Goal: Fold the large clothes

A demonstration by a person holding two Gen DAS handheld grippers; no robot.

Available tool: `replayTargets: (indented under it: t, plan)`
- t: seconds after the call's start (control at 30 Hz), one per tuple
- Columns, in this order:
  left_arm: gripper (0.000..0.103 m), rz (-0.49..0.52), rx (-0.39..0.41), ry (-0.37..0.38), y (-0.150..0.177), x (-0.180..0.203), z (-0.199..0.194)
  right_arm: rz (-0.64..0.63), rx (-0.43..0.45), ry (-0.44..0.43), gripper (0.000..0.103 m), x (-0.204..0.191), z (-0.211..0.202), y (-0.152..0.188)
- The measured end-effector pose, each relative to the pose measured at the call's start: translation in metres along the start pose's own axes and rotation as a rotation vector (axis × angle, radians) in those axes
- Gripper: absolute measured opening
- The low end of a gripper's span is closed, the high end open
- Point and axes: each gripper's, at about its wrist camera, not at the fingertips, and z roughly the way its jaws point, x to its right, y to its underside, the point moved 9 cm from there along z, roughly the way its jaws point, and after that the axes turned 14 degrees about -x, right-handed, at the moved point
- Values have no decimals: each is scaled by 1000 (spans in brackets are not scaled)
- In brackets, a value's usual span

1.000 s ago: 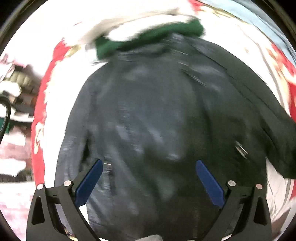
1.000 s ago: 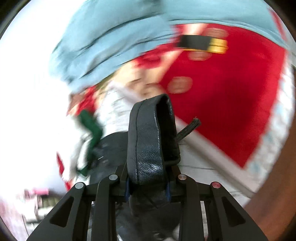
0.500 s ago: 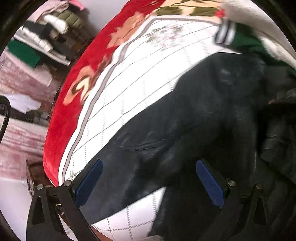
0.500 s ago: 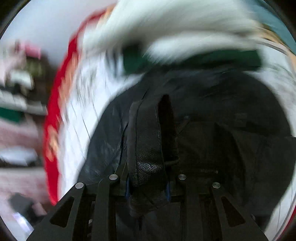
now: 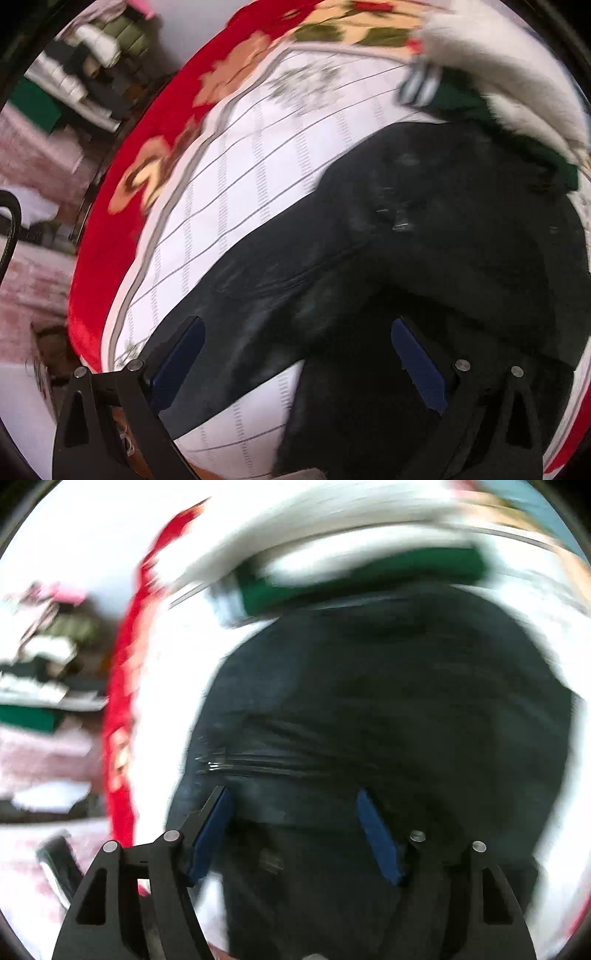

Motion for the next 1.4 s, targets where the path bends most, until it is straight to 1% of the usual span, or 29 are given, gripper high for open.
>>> replayTargets:
  t: [0.07, 0.1, 0.13, 0.17, 0.2, 0.23, 0.27, 0.3, 0.33, 0.37, 0.43, 0.47, 0.53, 0.6, 0.63, 0.7, 0.77, 0.83, 0.9, 1.0, 1.03, 1.07, 1.1, 1.17, 1.23, 1.27, 1.33, 1.37, 1.4]
  plan:
    - [103, 38, 24, -10, -10, 25, 1, 103, -20, 121, 72, 67, -2, 22]
    - [103, 60, 31, -23, -17, 40, 7, 142, -54, 160, 73, 98, 6, 33]
    - [103, 74, 37, -40, -21, 52, 10, 158, -94, 178, 73, 119, 17, 42]
    - [103, 89, 45, -63, -28, 65, 16, 156, -120, 186, 73, 132, 26, 45]
    - [103, 100, 53, -87, -34, 75, 23, 121, -161, 207, 72, 145, 41, 50]
    - [103, 107, 56, -102, -38, 83, 28, 93, -169, 228, 71, 149, 48, 50]
    - [103, 115, 47, -123, -40, 90, 36, 43, -157, 264, 71, 155, 54, 48]
    - [103, 120, 29, -144, -41, 95, 45, 25, -122, 294, 62, 160, 54, 45]
    - [103, 124, 7, -156, -40, 101, 53, 42, -83, 360, 59, 174, 50, 42]
    - [103, 119, -7, -161, -38, 103, 58, 74, -73, 349, 59, 186, 50, 42]
    - [103, 97, -32, -155, -34, 104, 70, 189, -76, 240, 59, 209, 54, 50]
    - [103, 84, -39, -151, -32, 104, 75, 206, -72, 224, 61, 220, 54, 53]
    - [103, 61, -43, -140, -32, 103, 78, 190, -65, 236, 66, 229, 53, 62]
    - [103, 34, -55, -112, -32, 98, 76, 185, -93, 243, 67, 234, 50, 70]
    - [103, 21, -56, -99, -29, 95, 72, 183, -103, 250, 67, 222, 51, 67]
    - [103, -18, -55, -64, -20, 82, 61, 148, -108, 284, 67, 214, 40, 71]
    - [103, -84, -61, -21, -4, 60, 47, 104, -99, 294, 69, 206, 24, 82]
    - [103, -152, -129, 40, 20, 37, 43, 66, -88, 268, 69, 193, 11, 91]
    - [103, -279, -193, 127, 55, 0, 43, 21, -69, 260, 69, 183, 8, 101]
    - [103, -465, -260, 227, 103, -49, 54, -52, -89, 247, 69, 155, 22, 112]
    - [103, -565, -274, 273, 122, -72, 61, -65, -94, 245, 69, 145, 27, 115]
    - [103, -635, -277, 308, 134, -87, 67, -90, -99, 235, 69, 136, 34, 121]
    - [103, -710, -273, 351, 145, -103, 74, -111, -103, 229, 69, 114, 42, 116]
    - [102, -876, -263, 444, 166, -136, 92, -156, -107, 224, 69, 92, 52, 121]
    - [101, -1031, -233, 570, 176, -162, 112, -206, -110, 215, 69, 70, 64, 129]
    - [101, -1078, -218, 609, 178, -172, 121, -220, -111, 211, 69, 65, 68, 129]
    - [96, -1177, -196, 654, 182, -195, 145, -246, -115, 207, 69, 44, 79, 134]
    - [96, -1211, -187, 660, 183, -204, 152, -250, -116, 209, 69, 36, 84, 141]
    - [96, -1245, -168, 649, 184, -216, 157, -253, -116, 210, 69, 30, 87, 141]
